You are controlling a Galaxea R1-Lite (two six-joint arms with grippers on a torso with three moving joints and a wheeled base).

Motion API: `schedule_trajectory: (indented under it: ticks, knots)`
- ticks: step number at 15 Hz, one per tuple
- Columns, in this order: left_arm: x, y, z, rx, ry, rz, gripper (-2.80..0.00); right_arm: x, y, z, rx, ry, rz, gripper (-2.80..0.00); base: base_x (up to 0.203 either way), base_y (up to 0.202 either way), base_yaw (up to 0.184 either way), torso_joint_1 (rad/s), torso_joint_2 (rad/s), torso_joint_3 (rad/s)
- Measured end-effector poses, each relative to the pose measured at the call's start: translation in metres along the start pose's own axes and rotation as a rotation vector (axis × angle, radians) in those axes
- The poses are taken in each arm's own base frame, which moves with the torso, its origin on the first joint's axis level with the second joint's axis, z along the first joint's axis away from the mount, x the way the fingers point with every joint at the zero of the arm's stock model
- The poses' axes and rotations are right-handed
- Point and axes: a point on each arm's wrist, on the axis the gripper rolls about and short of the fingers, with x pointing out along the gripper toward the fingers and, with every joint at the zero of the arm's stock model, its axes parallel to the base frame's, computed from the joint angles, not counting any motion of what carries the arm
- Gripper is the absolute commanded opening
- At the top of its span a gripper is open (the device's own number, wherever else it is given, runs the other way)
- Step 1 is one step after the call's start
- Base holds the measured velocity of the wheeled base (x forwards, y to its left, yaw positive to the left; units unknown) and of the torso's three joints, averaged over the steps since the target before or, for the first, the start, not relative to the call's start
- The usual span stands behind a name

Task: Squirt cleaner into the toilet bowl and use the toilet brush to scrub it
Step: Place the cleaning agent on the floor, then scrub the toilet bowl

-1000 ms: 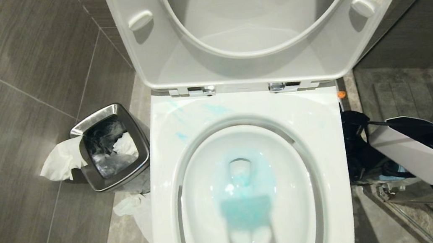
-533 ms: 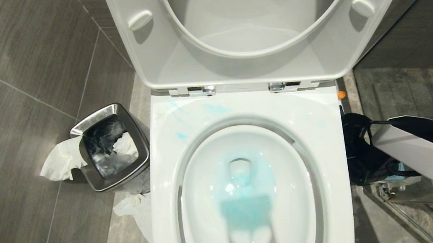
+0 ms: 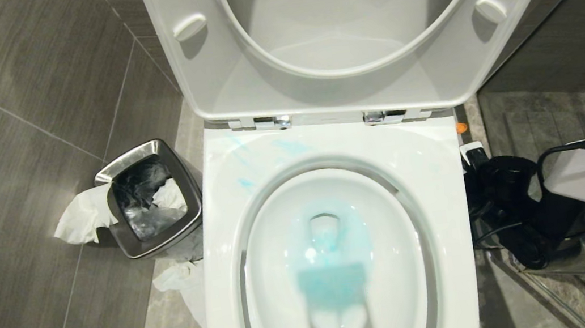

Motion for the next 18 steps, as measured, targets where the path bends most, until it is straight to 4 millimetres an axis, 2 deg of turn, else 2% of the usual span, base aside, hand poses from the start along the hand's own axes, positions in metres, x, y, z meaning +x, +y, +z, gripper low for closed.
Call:
schedule_trajectory:
  ticks: [2, 3, 7, 12, 18]
  knots:
    - [0.000, 0.000, 0.000, 0.000, 0.000, 0.000, -2.80, -0.029, 0.001, 0.017, 0.025, 0.013, 0.012, 0.00, 0.000, 0.000, 0.000, 0.000, 0.00, 0.000]
    - [0.000, 0.000, 0.000, 0.000, 0.000, 0.000, -2.80, -0.042, 0.000, 0.026, 0.035, 0.014, 0.017, -2.80, 0.000, 0.000, 0.000, 0.000, 0.00, 0.000]
    - [0.000, 0.000, 0.000, 0.001, 0.000, 0.000, -2.80, -0.085, -0.006, 0.060, 0.049, -0.021, 0.017, -2.80, 0.000, 0.000, 0.000, 0.000, 0.00, 0.000]
    - [0.000, 0.000, 0.000, 0.001, 0.000, -0.001, -2.80, -0.131, -0.014, 0.081, 0.048, 0.005, 0.010, -2.80, 0.000, 0.000, 0.000, 0.000, 0.00, 0.000]
    - [0.000, 0.000, 0.000, 0.000, 0.000, 0.000, -2.80, -0.171, -0.028, 0.120, 0.043, 0.037, -0.133, -2.80, 0.000, 0.000, 0.000, 0.000, 0.00, 0.000]
